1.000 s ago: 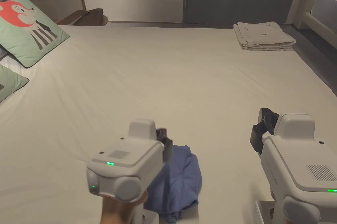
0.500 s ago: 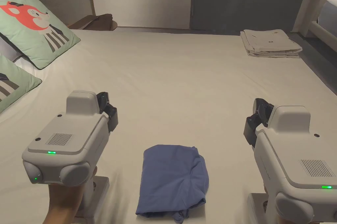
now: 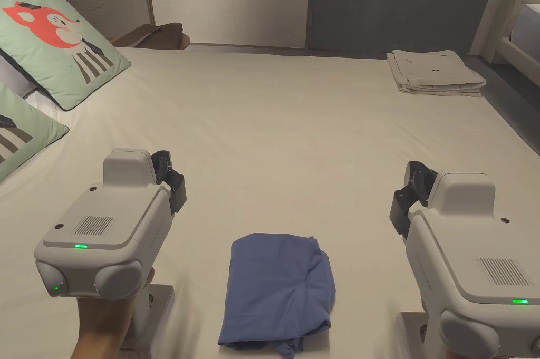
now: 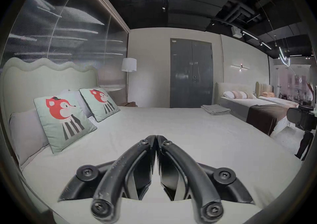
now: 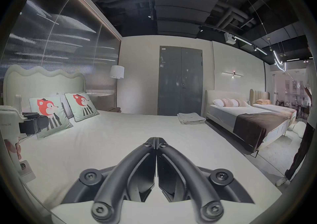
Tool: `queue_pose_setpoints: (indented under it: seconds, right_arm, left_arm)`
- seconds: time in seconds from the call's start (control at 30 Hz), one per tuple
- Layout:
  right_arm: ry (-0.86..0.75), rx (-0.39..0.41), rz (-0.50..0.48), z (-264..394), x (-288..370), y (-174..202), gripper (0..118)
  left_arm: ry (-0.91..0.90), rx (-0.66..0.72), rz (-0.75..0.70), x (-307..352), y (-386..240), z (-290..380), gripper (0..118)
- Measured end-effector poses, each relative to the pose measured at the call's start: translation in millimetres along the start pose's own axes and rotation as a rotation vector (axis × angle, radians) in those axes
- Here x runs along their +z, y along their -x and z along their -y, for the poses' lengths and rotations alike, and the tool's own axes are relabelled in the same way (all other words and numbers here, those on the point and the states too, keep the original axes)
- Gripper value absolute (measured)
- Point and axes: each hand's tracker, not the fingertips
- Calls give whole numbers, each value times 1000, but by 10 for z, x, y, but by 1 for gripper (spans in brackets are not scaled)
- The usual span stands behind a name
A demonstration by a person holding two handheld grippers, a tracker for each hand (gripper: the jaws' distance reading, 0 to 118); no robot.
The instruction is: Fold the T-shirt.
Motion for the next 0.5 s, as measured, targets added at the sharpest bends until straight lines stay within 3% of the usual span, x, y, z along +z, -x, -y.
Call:
queue_pose_setpoints:
  seconds: [0.37, 0.5]
  right_arm:
    - [345, -17, -176, 1069, -564, 758, 0]
    - [456, 52, -201, 1396, -663, 979, 0]
  left_arm:
    - [7, 10, 5, 3, 96, 20, 0]
    - [17, 5, 5, -12, 119, 55, 0]
